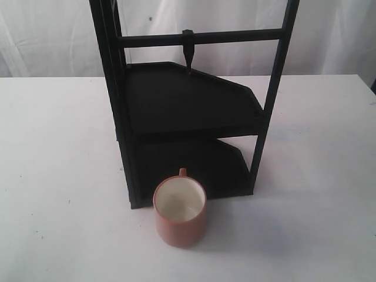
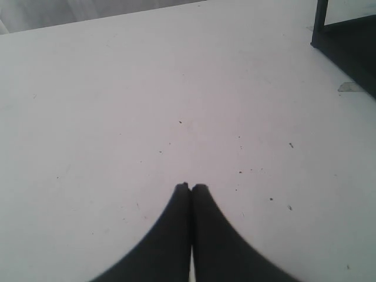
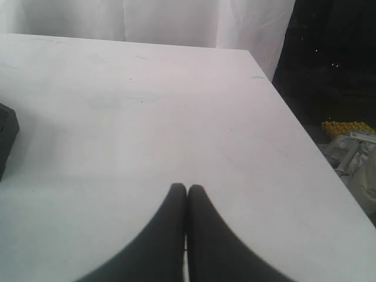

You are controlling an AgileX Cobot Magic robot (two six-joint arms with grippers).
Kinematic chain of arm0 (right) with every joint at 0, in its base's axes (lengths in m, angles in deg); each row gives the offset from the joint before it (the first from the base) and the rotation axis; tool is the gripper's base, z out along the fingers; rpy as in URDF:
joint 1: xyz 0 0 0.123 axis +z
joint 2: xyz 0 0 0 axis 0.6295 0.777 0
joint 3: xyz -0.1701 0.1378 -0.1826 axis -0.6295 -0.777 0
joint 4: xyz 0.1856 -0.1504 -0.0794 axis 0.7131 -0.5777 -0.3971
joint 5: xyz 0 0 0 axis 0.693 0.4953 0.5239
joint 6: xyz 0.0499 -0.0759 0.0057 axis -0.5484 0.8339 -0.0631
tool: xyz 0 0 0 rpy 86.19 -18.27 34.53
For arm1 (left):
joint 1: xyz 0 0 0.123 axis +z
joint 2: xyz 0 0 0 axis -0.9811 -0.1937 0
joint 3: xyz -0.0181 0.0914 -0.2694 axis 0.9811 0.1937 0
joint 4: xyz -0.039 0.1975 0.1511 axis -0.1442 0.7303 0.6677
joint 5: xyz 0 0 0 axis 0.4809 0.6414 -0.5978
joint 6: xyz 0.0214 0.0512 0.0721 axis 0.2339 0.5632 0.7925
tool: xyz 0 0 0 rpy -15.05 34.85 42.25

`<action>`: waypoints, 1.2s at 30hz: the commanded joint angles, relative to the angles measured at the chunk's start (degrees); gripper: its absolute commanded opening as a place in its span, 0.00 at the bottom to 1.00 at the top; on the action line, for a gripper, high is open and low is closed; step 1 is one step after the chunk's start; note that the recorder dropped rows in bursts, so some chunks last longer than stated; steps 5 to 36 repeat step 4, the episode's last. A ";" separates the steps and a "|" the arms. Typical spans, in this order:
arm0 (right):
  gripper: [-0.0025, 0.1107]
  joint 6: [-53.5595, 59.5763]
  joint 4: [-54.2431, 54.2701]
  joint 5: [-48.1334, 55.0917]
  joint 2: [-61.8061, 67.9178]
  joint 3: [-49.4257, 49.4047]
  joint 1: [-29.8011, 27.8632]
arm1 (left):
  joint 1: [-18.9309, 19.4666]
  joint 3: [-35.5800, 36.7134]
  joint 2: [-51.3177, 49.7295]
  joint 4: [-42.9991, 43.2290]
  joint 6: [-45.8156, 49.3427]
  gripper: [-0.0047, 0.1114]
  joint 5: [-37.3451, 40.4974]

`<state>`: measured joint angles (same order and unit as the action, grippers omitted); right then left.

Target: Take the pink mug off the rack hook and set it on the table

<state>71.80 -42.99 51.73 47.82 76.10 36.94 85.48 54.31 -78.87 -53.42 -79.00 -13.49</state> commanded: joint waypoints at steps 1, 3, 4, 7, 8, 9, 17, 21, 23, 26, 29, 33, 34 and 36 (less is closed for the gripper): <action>0.02 -0.13 -0.48 -0.08 -0.20 -0.08 -0.24 | -0.14 0.11 0.18 0.00 -0.06 0.04 0.16; 0.02 -0.13 -0.48 -0.08 -0.20 -0.08 -0.24 | -0.14 0.11 0.18 0.00 -0.06 0.04 0.16; 0.02 -0.13 -0.48 -0.08 -0.20 -0.08 -0.24 | -0.14 0.11 0.18 0.00 -0.06 0.04 0.16; 0.02 -0.13 -0.48 -0.08 -0.20 -0.08 -0.24 | -0.14 0.11 0.18 0.00 -0.06 0.04 0.16; 0.02 -0.13 -0.48 -0.08 -0.20 -0.08 -0.24 | -0.14 0.11 0.18 0.00 -0.06 0.04 0.16; 0.02 -0.13 -0.48 -0.08 -0.20 -0.08 -0.24 | -0.14 0.11 0.18 0.00 -0.06 0.04 0.16; 0.02 -0.13 -0.48 -0.08 -0.20 -0.08 -0.24 | -0.14 0.11 0.18 0.00 -0.06 0.04 0.16; 0.02 -0.13 -0.48 -0.08 -0.20 -0.08 -0.24 | -0.14 0.11 0.18 0.00 -0.06 0.04 0.16; 0.02 -0.13 -0.48 -0.08 -0.20 -0.08 -0.24 | -0.14 0.11 0.18 0.00 -0.06 0.04 0.16; 0.02 -0.13 -0.48 -0.08 -0.20 -0.08 -0.24 | -0.14 0.11 0.18 0.00 -0.06 0.04 0.16; 0.02 -0.13 -0.48 -0.08 -0.20 -0.08 -0.24 | -0.14 0.11 0.18 0.00 -0.06 0.04 0.16; 0.02 -0.13 -0.48 -0.08 -0.20 -0.08 -0.24 | -0.14 0.11 0.18 0.00 -0.06 0.04 0.16; 0.02 -0.13 -0.48 -0.08 -0.20 -0.08 -0.24 | -0.14 0.11 0.18 0.00 -0.06 0.04 0.16; 0.02 -0.13 -0.48 -0.08 -0.20 -0.08 -0.24 | -0.14 0.11 0.18 0.00 -0.06 0.04 0.16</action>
